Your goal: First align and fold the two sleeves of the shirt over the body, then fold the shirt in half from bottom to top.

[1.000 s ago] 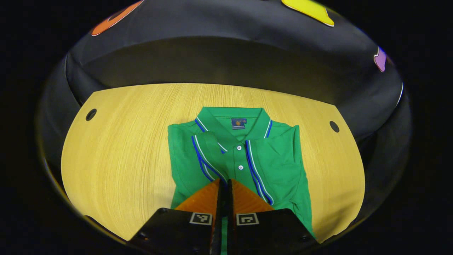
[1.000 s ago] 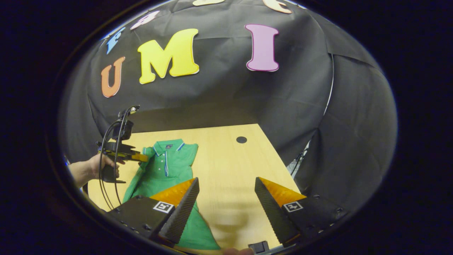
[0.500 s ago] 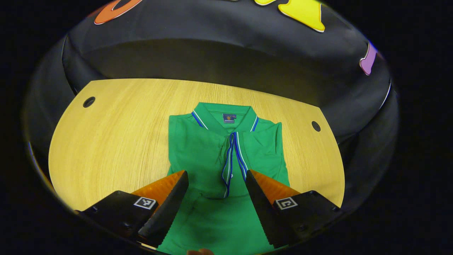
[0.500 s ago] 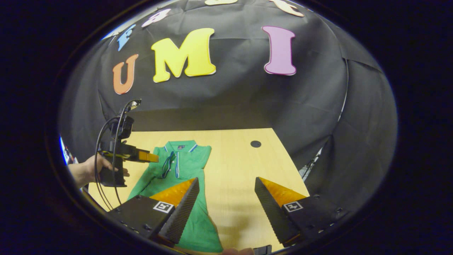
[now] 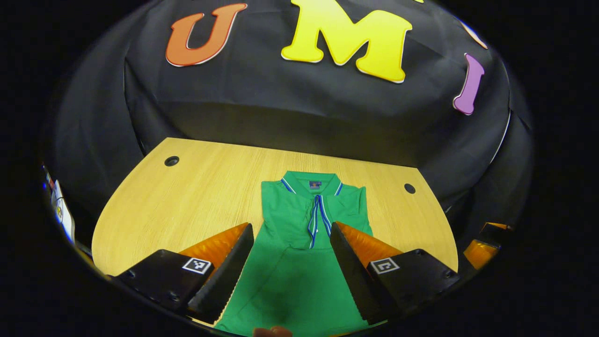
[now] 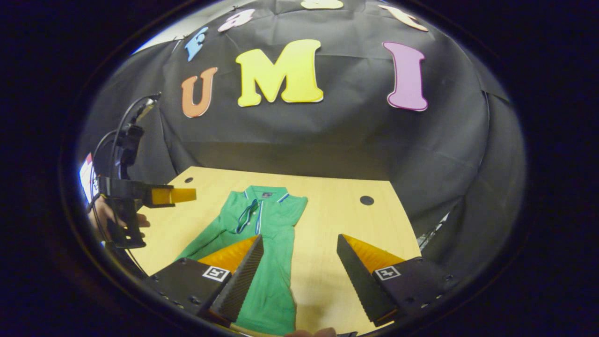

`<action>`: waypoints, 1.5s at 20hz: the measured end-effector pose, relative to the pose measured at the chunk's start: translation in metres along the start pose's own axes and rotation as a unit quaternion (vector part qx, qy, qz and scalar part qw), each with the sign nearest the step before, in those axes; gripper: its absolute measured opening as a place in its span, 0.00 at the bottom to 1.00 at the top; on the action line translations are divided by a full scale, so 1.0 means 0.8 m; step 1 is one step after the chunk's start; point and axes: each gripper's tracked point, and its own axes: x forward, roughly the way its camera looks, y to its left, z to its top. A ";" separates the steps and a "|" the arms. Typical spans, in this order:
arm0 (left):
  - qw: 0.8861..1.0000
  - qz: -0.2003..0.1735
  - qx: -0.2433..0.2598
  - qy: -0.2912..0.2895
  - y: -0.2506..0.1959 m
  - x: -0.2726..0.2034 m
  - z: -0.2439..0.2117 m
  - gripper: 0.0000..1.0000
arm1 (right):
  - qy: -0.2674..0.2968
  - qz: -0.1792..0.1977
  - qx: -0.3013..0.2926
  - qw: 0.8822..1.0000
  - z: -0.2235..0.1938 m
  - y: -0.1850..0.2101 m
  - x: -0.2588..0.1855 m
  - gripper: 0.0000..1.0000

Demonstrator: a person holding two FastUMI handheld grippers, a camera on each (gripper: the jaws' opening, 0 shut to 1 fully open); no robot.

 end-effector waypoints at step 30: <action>0.965 -0.014 0.039 0.259 0.164 -0.140 -0.368 1.00 | 0.302 -0.030 0.022 0.952 -0.340 0.028 -0.054 0.96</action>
